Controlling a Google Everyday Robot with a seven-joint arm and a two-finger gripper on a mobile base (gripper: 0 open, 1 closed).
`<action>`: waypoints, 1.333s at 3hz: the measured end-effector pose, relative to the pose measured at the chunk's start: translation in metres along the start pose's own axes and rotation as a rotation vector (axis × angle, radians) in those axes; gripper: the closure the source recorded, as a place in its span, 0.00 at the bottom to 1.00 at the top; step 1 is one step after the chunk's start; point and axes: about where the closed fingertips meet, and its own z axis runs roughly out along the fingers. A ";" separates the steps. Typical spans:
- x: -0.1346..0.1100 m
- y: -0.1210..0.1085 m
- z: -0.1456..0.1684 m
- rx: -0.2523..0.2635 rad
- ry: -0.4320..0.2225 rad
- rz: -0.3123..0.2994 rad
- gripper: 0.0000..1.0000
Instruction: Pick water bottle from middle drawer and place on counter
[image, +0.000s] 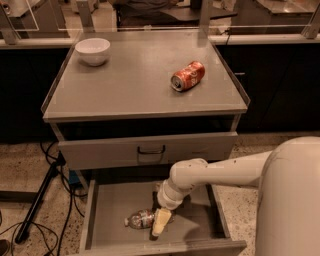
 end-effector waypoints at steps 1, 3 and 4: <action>0.005 0.000 0.011 0.002 0.003 0.022 0.00; 0.013 -0.014 0.055 -0.020 -0.003 0.019 0.00; 0.013 -0.014 0.055 -0.020 -0.003 0.019 0.18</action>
Offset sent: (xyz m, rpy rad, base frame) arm 0.0107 0.0060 -0.0441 -0.0042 0.0253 -0.0415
